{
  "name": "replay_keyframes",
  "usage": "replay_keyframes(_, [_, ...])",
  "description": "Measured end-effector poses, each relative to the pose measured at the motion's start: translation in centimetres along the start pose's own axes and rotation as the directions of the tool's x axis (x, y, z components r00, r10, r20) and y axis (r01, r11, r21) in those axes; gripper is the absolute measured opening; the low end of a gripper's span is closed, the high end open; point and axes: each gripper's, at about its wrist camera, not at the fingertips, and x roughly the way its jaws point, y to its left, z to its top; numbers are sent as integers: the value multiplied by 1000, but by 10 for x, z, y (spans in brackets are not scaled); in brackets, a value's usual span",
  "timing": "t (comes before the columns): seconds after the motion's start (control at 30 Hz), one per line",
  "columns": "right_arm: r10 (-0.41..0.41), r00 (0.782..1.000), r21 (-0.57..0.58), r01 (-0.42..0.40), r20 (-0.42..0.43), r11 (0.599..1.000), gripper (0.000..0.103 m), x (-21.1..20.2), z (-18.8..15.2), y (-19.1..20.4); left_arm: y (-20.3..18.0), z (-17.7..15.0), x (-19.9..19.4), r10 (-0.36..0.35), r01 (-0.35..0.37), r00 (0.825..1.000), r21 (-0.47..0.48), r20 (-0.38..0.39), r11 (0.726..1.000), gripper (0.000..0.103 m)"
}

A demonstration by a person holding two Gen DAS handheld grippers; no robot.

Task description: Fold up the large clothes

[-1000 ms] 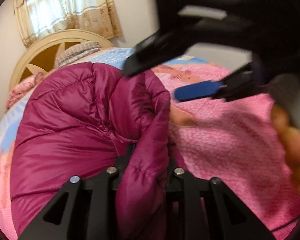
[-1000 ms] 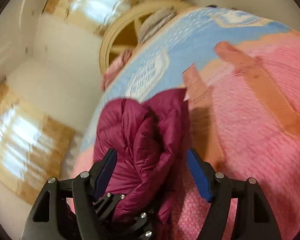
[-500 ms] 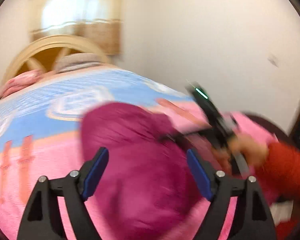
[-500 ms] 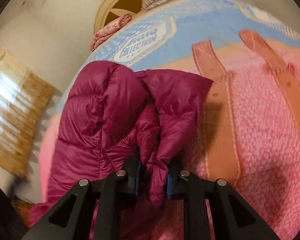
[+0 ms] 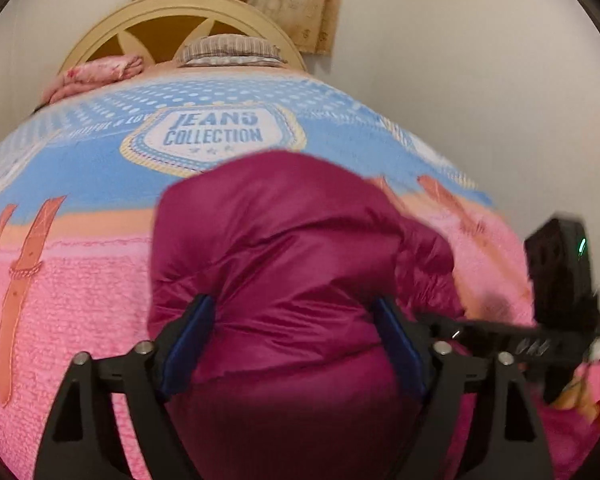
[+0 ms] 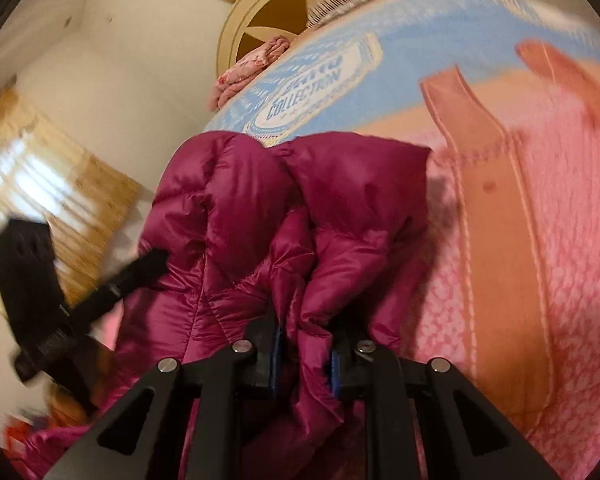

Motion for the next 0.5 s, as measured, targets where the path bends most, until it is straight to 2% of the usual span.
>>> replay_keyframes(0.07, [34, 999, 50, -35, 11, 998, 16, -3, -2, -9, -14, -5, 5, 67, -66, 998, 57, -4, 996, 92])
replay_keyframes(0.13, [-4, 1000, 50, 3, 19, 999, 17, -11, -2, -7, -18, -5, 12, 84, -82, 996, 83, -14, 993, 95])
replay_keyframes(0.2, [-124, 991, 13, 123, 47, 992, 20, -34, -4, 7, -19, -6, 14, 87, -84, 996, 94, -27, 992, 97])
replay_keyframes(0.27, [-245, 961, -61, 254, 124, 965, 21, -64, -14, 32, -18, -7, 14, 94, -91, 995, 88, -29, 992, 98])
replay_keyframes(0.3, [-269, 949, -102, 288, 166, 952, 21, -77, -20, 47, -18, -7, 17, 94, -91, 995, 85, -30, 992, 98])
replay_keyframes(0.33, [-248, 949, -140, 277, 195, 951, 21, -90, -27, 64, -20, -8, 16, 99, -96, 995, 85, -32, 992, 98])
replay_keyframes(0.37, [-202, 961, -164, 234, 190, 958, 21, -97, -34, 78, -22, -8, 18, 105, -102, 994, 89, -33, 991, 98])
replay_keyframes(0.43, [-141, 979, -194, 169, 151, 966, 21, -98, -47, 96, -29, -10, 18, 133, -129, 991, 111, -29, 985, 98])
replay_keyframes(0.5, [-114, 988, -205, 135, 108, 969, 21, -93, -63, 107, -30, -9, 20, 141, -137, 990, 118, -26, 983, 98])
